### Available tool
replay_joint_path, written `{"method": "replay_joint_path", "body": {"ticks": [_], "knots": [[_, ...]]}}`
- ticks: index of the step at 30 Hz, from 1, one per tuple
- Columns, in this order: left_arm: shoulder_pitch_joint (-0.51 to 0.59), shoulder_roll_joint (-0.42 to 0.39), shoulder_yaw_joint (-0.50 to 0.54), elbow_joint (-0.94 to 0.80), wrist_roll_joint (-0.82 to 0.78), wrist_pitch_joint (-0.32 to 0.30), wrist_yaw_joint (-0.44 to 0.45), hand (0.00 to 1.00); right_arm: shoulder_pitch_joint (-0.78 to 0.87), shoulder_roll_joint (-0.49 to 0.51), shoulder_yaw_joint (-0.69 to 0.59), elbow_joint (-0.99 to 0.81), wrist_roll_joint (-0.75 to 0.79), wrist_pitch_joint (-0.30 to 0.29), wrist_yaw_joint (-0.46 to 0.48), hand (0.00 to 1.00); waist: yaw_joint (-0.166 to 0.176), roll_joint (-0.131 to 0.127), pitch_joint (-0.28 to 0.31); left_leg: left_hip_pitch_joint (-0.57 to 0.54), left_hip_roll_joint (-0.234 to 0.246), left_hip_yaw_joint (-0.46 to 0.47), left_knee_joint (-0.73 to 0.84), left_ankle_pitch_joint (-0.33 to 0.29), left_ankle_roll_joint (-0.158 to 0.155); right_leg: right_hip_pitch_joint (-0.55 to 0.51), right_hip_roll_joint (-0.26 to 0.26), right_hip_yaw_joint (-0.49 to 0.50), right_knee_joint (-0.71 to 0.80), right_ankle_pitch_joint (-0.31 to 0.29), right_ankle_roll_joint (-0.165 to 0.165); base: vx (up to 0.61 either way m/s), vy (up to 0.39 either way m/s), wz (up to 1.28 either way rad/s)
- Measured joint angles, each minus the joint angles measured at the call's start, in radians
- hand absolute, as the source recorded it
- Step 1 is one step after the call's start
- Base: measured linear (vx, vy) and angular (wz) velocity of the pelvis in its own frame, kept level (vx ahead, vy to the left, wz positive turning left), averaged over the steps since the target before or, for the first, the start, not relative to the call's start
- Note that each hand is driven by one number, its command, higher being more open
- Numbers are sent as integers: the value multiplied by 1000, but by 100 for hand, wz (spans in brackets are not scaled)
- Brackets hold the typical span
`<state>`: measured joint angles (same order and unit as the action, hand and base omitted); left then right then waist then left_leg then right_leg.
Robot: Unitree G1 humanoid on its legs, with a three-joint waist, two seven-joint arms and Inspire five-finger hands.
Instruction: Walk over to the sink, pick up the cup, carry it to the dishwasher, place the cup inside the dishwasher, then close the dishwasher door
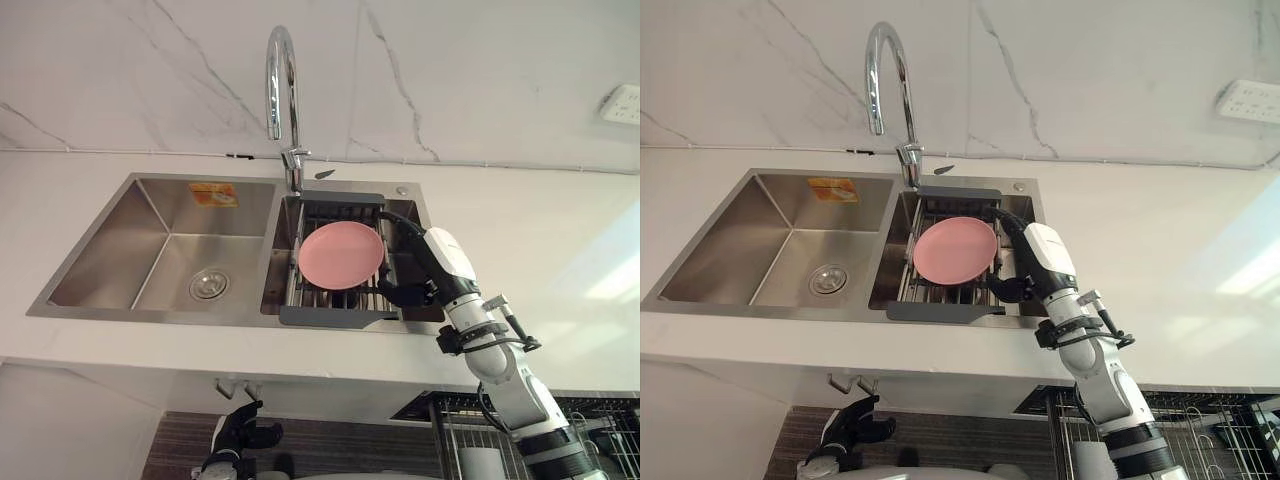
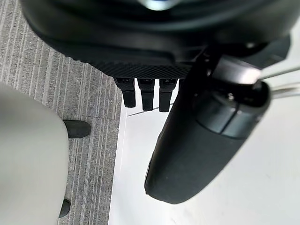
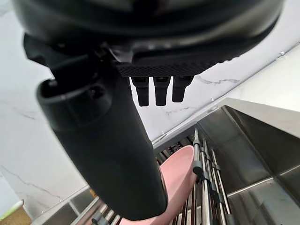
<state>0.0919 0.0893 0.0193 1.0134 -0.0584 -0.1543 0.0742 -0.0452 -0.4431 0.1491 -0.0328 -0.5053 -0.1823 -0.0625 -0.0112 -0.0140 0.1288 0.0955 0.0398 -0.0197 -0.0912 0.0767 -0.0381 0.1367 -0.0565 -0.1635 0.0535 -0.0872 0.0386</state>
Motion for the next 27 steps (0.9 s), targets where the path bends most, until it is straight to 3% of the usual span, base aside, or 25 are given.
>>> {"method": "replay_joint_path", "body": {"ticks": [17, 27], "knots": [[2, -1, -8, -28, 0, -6, -9, 90, -152, -106, 87, 149, -109, -6, 5, 90, 20, 0, 20, -27, -12, -9, 4, 0, 0, -19, -14, -10, 1, -6, 9, -4, -4, 2], [3, 3, -17, -44, -2, -15, -10, 90, -255, -167, 211, 204, -109, -25, 65, 90, 26, -4, 39, -40, -16, -9, 5, -1, 1, -36, -20, -11, 15, -10, 16, -7, -3, 0]]}}
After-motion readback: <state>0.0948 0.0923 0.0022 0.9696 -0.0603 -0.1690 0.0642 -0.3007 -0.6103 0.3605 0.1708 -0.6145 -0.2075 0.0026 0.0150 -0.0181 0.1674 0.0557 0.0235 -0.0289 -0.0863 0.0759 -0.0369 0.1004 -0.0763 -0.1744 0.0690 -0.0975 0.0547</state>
